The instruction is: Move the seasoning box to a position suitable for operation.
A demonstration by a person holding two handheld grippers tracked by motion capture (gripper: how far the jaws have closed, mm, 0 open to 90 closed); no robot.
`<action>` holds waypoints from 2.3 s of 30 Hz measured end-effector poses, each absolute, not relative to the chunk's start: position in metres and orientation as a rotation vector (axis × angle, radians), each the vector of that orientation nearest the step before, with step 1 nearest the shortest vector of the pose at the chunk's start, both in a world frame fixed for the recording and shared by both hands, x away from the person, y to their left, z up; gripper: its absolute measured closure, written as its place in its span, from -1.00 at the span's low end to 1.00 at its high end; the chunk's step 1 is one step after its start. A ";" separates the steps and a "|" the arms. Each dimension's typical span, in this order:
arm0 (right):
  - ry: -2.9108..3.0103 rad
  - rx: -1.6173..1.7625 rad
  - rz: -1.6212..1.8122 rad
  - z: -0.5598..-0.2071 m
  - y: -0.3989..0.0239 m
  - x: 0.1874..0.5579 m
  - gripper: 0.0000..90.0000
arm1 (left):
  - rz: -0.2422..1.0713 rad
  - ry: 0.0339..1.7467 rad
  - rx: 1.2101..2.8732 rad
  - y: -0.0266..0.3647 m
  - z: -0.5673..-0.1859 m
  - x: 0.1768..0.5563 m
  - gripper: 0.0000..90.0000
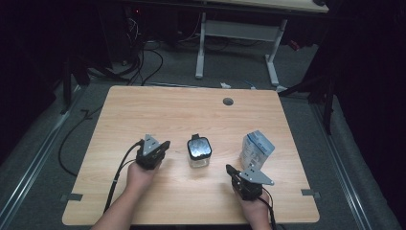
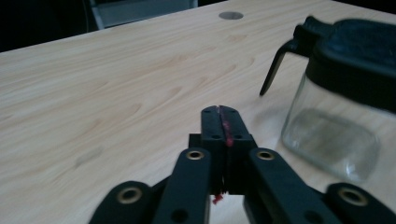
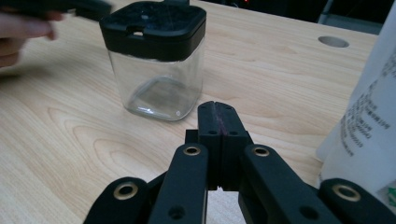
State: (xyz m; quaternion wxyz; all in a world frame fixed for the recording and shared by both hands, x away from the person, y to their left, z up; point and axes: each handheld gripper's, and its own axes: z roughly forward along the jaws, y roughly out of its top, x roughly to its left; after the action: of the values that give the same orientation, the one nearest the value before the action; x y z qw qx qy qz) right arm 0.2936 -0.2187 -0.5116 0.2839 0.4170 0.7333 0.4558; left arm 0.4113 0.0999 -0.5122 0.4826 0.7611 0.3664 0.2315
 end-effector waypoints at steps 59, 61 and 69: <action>1.926 1.228 1.117 -0.519 -0.205 0.321 1.00 | 0.519 0.884 1.796 0.160 -0.529 0.352 0.93; 1.923 1.222 1.097 -0.517 -0.202 0.323 1.00 | 0.518 0.871 1.792 0.159 -0.530 0.350 0.92; 1.950 1.224 1.074 -0.518 -0.196 0.326 1.00 | 0.571 0.825 1.826 0.153 -0.532 0.345 0.87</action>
State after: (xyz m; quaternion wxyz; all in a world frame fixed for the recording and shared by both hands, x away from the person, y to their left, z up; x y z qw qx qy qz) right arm 0.3259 -0.1963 -0.5178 0.2960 0.4603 0.7331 0.4037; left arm 0.3454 0.1528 -0.5317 0.5046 0.7566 0.3420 0.2367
